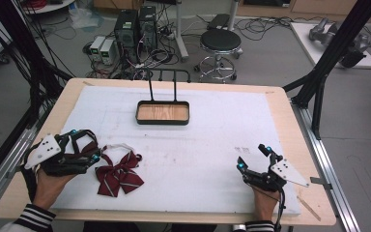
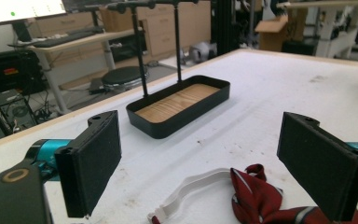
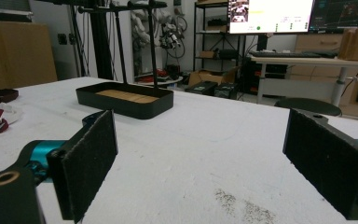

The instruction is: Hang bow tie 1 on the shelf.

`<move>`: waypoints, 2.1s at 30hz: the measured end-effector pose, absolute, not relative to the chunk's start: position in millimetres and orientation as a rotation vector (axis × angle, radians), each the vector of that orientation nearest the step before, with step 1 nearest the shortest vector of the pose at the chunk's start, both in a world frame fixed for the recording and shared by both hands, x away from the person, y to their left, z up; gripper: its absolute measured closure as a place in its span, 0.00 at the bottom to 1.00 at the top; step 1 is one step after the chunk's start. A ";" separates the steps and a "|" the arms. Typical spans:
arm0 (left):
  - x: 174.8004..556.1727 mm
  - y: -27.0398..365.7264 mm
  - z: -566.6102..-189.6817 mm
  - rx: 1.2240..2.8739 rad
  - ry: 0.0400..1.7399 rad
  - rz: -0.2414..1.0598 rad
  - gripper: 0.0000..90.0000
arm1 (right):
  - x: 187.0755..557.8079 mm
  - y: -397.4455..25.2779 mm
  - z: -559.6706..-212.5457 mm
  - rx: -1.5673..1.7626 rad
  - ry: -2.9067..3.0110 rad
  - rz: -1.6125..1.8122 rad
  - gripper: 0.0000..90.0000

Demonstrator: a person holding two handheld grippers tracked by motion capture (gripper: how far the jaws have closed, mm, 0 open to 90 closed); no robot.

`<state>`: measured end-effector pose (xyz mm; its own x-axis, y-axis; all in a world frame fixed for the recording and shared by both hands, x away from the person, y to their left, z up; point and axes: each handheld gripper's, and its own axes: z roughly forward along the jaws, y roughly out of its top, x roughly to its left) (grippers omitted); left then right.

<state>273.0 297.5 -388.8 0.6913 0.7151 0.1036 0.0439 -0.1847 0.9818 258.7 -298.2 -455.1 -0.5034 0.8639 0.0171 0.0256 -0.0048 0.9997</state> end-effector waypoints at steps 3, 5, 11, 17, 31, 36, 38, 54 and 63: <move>273.4 293.0 -377.6 1.712 0.586 0.675 0.16 | 258.7 -298.4 -455.1 0.937 1.604 1.583 0.10; 274.8 289.5 -371.9 1.757 0.579 0.670 0.16 | 258.9 -298.2 -455.1 0.933 1.601 1.585 0.10; 278.3 275.4 -357.9 1.892 0.549 0.631 0.16 | 258.5 -298.2 -455.1 0.940 1.603 1.586 0.10; 285.3 257.9 -350.6 2.045 0.537 0.556 0.16 | 258.4 -298.2 -455.1 0.941 1.604 1.586 0.10; 297.6 229.9 -368.4 2.343 0.606 0.433 0.16 | 258.8 -298.3 -455.1 0.943 1.606 1.585 0.10; 299.1 222.5 -376.2 2.433 0.615 0.401 0.19 | 258.7 -298.2 -455.0 0.942 1.608 1.582 0.10; 300.8 220.6 -379.1 2.464 0.642 0.386 0.20 | 258.7 -298.3 -455.0 0.943 1.607 1.581 0.10; 309.6 211.4 -400.0 2.638 0.672 0.271 0.35 | 259.2 -298.8 -455.0 0.946 1.607 1.587 0.10; 315.2 210.9 -404.5 2.670 0.694 0.227 0.52 | 259.3 -298.7 -454.9 0.950 1.605 1.588 0.10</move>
